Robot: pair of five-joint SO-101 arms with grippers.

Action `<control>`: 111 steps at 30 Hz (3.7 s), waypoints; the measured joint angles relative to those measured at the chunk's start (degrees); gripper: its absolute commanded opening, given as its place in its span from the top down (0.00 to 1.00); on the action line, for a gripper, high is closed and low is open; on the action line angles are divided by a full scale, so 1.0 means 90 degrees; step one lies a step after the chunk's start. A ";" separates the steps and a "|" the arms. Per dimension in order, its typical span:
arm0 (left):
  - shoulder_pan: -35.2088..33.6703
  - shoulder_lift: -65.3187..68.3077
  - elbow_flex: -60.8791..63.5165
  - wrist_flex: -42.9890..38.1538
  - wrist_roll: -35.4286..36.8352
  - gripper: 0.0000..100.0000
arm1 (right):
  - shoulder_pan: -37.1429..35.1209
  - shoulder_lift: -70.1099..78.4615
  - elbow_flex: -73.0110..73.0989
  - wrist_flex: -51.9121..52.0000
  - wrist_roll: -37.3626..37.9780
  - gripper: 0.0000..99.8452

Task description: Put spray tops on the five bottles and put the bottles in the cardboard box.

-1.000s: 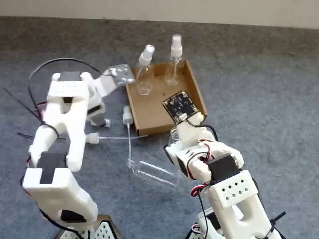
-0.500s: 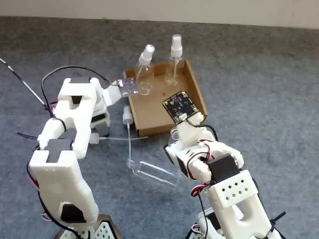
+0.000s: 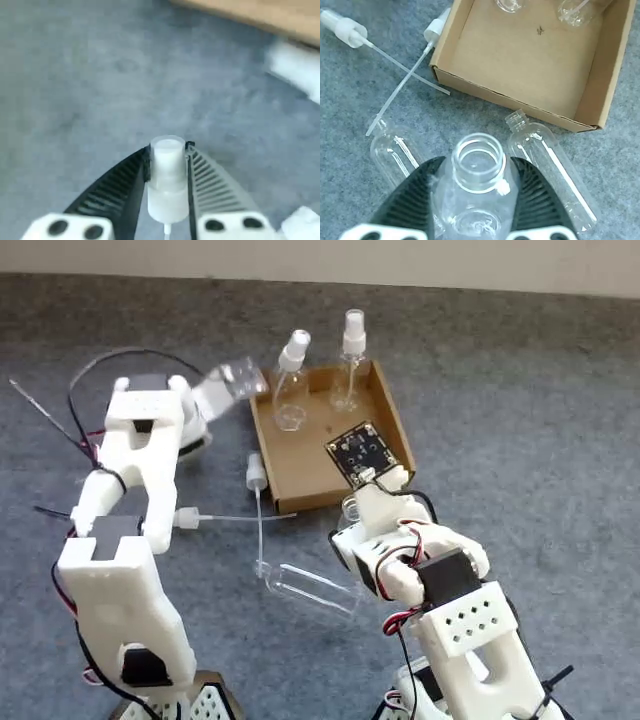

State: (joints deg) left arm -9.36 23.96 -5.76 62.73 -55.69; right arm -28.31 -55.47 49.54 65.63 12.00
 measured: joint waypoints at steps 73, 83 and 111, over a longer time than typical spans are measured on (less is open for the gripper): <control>0.5636 -0.7785 0.2100 -0.1729 0.6632 0.95 | -0.1026 -0.4269 0.2911 -0.2305 -0.1289 1.00; 0.5636 -0.7785 0.2159 -0.1817 0.6632 0.95 | -0.1035 -0.4269 0.2911 -0.2305 -0.1289 1.00; 0.5411 -0.7775 0.2335 -0.2325 0.6154 0.95 | -0.1026 -0.4308 0.2911 -0.2305 -0.1280 1.00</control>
State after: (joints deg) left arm 39.34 -46.02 15.25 41.80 -0.31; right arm -37.54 -94.24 75.74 44.88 0.48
